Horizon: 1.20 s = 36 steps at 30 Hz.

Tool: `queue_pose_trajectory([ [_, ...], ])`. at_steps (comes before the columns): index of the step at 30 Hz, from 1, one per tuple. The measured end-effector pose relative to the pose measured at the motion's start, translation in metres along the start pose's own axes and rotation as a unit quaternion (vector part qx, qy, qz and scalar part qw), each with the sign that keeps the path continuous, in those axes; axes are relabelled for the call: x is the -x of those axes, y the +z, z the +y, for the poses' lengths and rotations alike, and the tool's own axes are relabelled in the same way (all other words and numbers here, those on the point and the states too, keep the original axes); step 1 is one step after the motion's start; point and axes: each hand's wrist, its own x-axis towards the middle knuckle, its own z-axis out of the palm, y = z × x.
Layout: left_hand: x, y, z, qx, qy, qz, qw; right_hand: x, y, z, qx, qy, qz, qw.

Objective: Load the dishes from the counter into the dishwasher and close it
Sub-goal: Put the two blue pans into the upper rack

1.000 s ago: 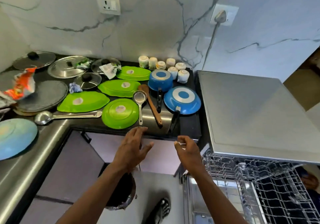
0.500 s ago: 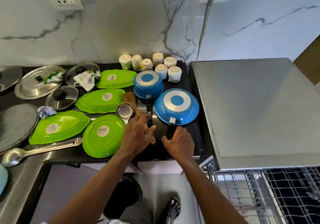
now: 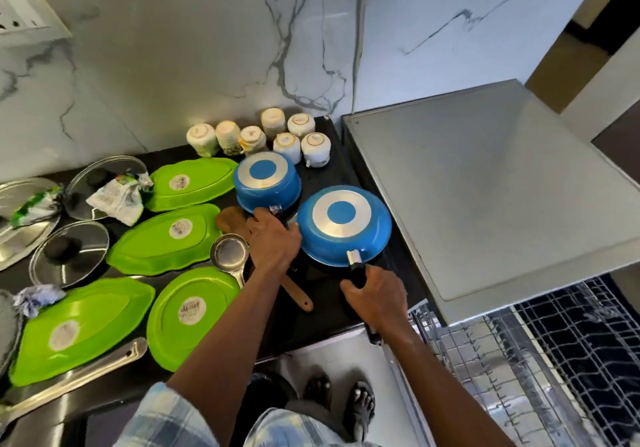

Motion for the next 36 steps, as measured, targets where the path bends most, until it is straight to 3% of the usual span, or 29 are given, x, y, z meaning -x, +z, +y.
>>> queue_pose_trajectory([
  [4,-0.021,0.001,-0.008,-0.024,-0.016,-0.019,0.999,-0.002,-0.002,0.004,-0.038,0.055,-0.002,0.998],
  [8,-0.028,0.001,-0.006,0.049,-0.045,-0.057,0.996,-0.006,-0.004,0.007,-0.055,0.09,-0.016,0.994],
  [12,-0.007,0.003,0.002,0.147,-0.038,-0.003,0.988,0.0,-0.011,0.009,-0.104,0.104,-0.003,0.989],
  [16,0.023,0.004,0.012,0.176,0.033,0.031,0.983,0.021,-0.025,0.02,-0.121,0.124,0.081,0.982],
  [19,0.054,0.007,0.013,0.183,0.152,-0.01,0.971,0.047,-0.044,0.035,-0.171,0.132,0.151,0.965],
  [22,0.092,0.014,0.019,0.159,0.295,-0.1,0.937,0.086,-0.069,0.059,-0.228,0.144,0.2,0.942],
  [25,0.14,0.028,0.036,0.188,0.396,-0.204,0.875,0.133,-0.089,0.093,-0.24,0.174,0.26,0.919],
  [31,0.214,0.084,0.058,0.181,0.478,-0.387,0.767,0.215,-0.106,0.16,-0.246,0.304,0.351,0.851],
  [34,0.248,0.118,0.066,0.134,0.488,-0.444,0.739,0.238,-0.104,0.202,-0.251,0.369,0.342,0.827],
  [36,0.267,0.145,0.07,0.096,0.482,-0.46,0.739,0.243,-0.102,0.233,-0.259,0.406,0.334,0.811],
])
